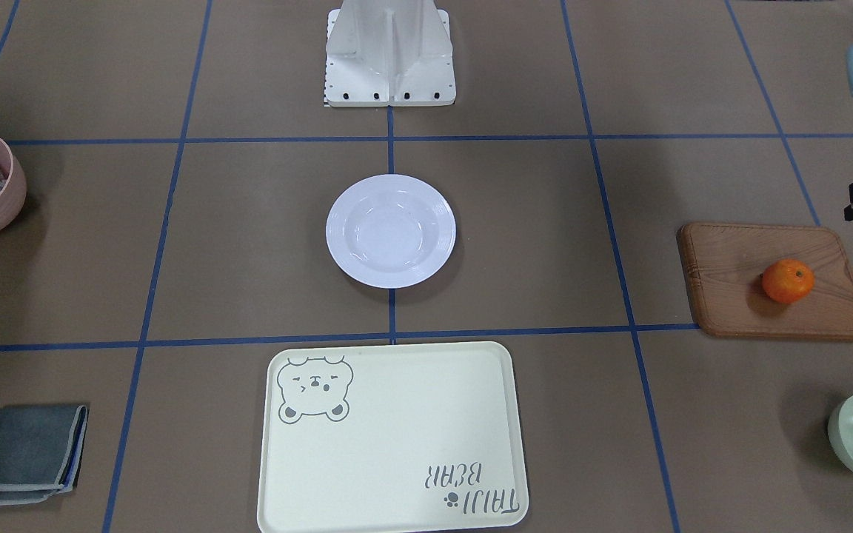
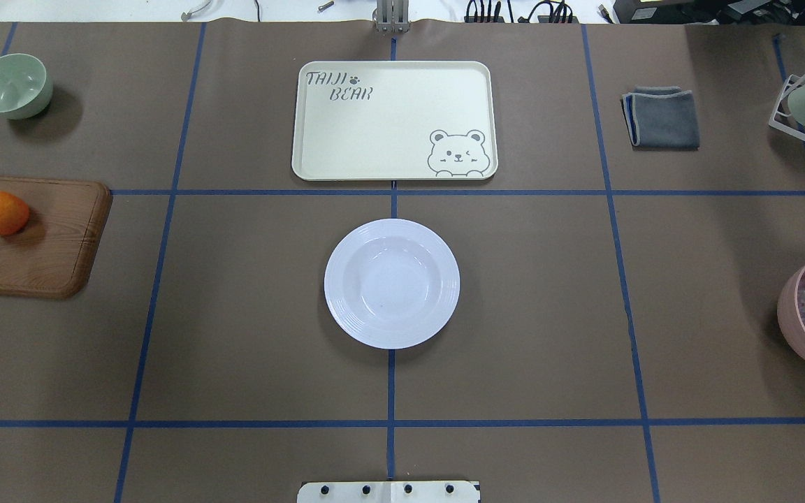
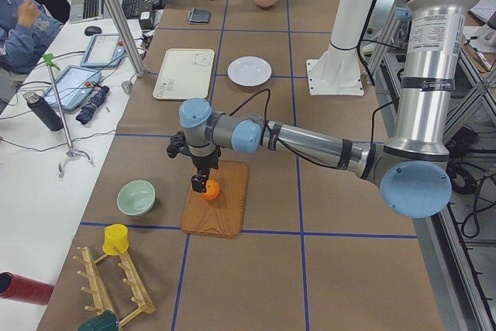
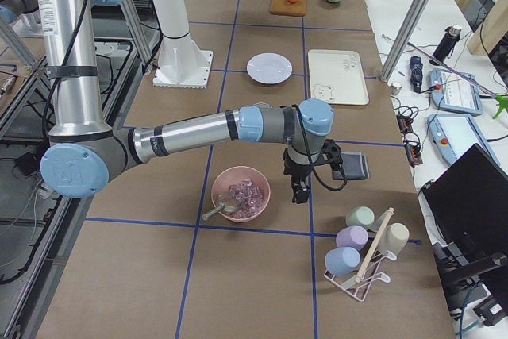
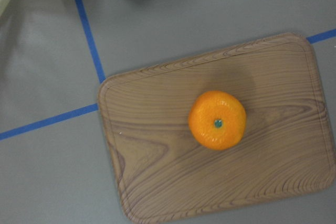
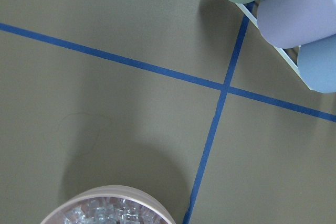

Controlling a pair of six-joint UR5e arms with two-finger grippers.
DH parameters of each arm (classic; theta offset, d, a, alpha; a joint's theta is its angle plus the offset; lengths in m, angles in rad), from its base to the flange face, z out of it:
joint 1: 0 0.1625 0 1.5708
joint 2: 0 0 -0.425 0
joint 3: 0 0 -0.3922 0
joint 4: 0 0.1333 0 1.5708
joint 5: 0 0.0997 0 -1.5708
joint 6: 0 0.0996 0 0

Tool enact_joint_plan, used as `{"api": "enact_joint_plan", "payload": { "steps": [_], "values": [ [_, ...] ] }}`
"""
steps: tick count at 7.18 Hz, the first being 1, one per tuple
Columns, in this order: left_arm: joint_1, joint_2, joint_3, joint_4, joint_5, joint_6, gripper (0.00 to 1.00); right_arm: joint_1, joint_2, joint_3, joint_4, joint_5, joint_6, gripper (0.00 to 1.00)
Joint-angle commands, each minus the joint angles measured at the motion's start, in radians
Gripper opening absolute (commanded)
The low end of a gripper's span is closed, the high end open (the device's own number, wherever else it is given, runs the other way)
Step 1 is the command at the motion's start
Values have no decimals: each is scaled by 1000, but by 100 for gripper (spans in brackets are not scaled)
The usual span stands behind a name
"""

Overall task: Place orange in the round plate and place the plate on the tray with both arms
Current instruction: 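Lower the left gripper toward the orange on the wooden board, then grasp the orange with the left gripper and lift it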

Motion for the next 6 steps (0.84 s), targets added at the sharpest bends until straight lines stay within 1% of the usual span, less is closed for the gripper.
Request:
{"api": "enact_joint_plan", "payload": {
  "steps": [1,4,6],
  "values": [
    [103,-34,126,-188,7,-95,98,-2,0,0,0,14,3,100],
    [147,-55,178,-195,9,-88,98,-5,1,0,0,18,3,100],
    [148,-82,241,-224,9,-95,98,-5,1,0,0,19,3,100]
  ]
}}
